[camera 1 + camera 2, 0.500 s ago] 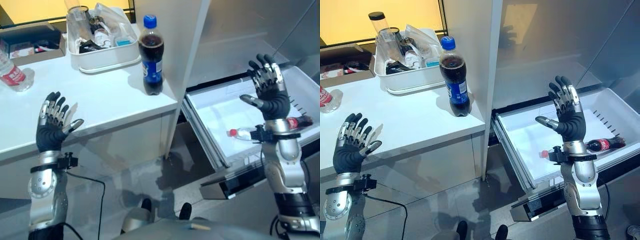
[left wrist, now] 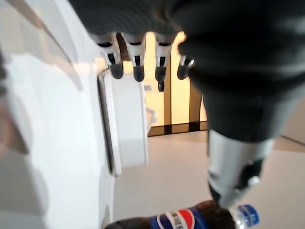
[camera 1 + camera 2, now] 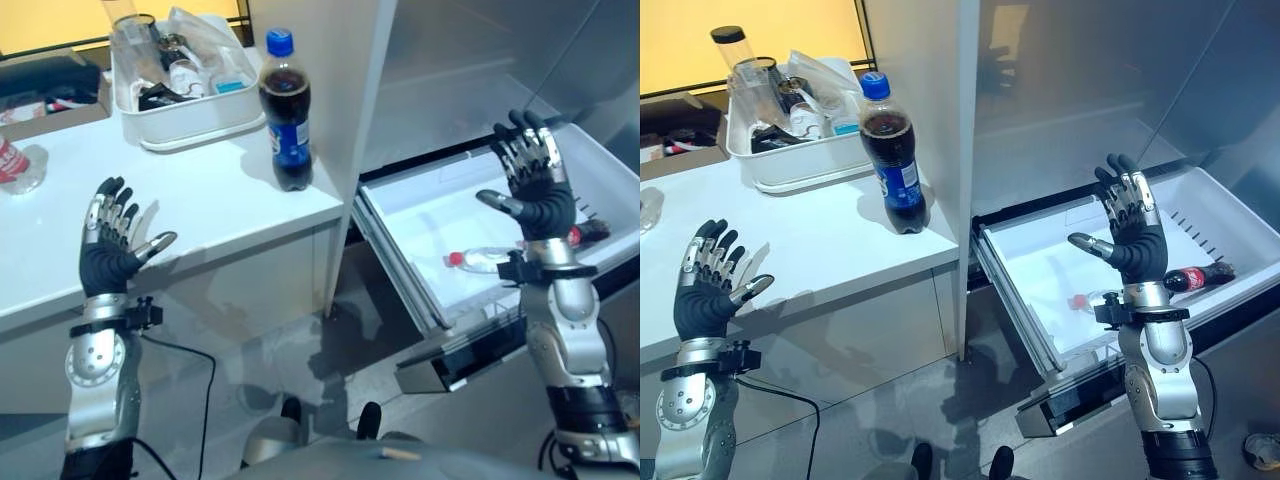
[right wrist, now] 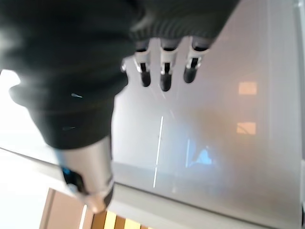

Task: Take the drinks into the refrigerator

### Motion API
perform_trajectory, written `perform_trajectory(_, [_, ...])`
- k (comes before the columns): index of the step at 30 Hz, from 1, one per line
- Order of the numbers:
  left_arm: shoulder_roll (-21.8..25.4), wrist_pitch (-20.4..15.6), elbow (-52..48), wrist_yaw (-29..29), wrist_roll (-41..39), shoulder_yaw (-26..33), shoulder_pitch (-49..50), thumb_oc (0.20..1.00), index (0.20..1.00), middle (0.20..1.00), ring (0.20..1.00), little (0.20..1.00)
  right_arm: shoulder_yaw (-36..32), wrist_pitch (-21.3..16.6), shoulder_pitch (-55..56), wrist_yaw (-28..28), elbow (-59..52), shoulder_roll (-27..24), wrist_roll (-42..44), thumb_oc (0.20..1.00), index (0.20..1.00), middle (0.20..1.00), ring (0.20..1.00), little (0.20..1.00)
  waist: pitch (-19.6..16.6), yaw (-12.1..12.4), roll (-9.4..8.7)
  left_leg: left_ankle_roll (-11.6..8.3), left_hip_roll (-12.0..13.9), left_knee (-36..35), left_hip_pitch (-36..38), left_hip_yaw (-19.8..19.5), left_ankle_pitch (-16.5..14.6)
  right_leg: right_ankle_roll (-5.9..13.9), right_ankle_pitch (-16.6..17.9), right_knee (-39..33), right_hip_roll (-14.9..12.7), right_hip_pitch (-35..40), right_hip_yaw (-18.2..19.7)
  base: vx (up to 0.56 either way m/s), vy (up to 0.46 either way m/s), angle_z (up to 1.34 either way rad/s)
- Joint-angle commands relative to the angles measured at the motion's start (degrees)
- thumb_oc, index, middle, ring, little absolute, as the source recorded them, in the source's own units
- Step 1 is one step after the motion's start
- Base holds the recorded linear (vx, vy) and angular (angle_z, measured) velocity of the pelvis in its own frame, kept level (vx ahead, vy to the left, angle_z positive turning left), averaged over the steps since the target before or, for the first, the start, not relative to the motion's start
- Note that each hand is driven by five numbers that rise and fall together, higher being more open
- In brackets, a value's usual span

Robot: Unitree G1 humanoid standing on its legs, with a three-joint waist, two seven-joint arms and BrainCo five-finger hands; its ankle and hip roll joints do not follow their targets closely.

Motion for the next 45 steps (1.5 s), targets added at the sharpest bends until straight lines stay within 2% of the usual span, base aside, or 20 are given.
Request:
perform_trajectory(1, [5.3, -2.5, 4.5, 1.4, 3.0, -2.0, -4.5, 1.0, 1.0, 1.0, 1.0, 1.0, 2.6, -1.3, -5.4, 1.5, -6.4, -0.8, 1.1, 1.0, 1.0, 1.0, 1.0, 1.0, -1.5, -1.2, -0.6, 0.02, 0.2, 0.8, 0.9, 0.4, -3.6, 3.83, -4.8, 9.4, -3.0, -0.5, 1.7, 0.0, 0.009, -0.16])
perform_trajectory(14, [9.0, -2.3, 15.3, 3.8, 4.3, -6.0, -12.6, 1.0, 1.0, 1.0, 1.0, 1.0, 6.6, -1.1, -10.4, 5.2, -11.1, -4.2, 4.2, 1.0, 1.0, 1.0, 1.0, 1.0, 1.9, -4.2, -0.16, 0.28, 1.1, 4.6, -1.7, 3.7, -4.6, 3.86, -5.7, 15.5, -2.0, -7.1, 5.6, -0.03, 0.017, -0.21])
perform_trajectory(25, [11.0, -2.4, 14.8, 4.3, 4.9, -7.7, -15.2, 1.0, 1.0, 1.0, 1.0, 1.0, 8.1, -1.0, -12.6, 6.3, -13.3, -6.3, 5.8, 1.0, 1.0, 1.0, 1.0, 1.0, 4.0, -5.3, -0.39, 0.08, 1.7, 6.9, -4.9, 4.9, -4.9, 3.85, -5.5, 17.2, -1.0, -10.9, 7.4, -0.02, -0.007, -0.09])
perform_trajectory(30, [11.5, -2.3, 14.1, 4.0, 4.7, -7.4, -15.6, 1.0, 1.0, 1.0, 1.0, 1.0, 7.9, -0.7, -12.5, 7.1, -14.0, -6.8, 5.7, 1.0, 1.0, 1.0, 1.0, 1.0, 4.1, -5.5, -0.19, -0.28, 2.1, 5.9, -4.3, 5.0, -4.5, 3.71, -5.5, 16.7, -0.5, -10.8, 7.4, 0.01, -0.01, -0.03])
perform_trajectory(45, [17.3, -1.3, 14.9, 4.2, 1.9, -9.2, -24.3, 1.0, 1.0, 1.0, 1.0, 1.0, 9.4, 0.6, -12.8, 8.5, -13.9, -7.4, 6.8, 1.0, 1.0, 1.0, 1.0, 1.0, 3.9, -6.6, -0.08, -0.74, 2.4, 3.6, -2.4, 5.5, -4.2, 3.55, -5.6, 15.4, 0.5, -9.8, 7.4, 0.01, -0.002, 0.0])
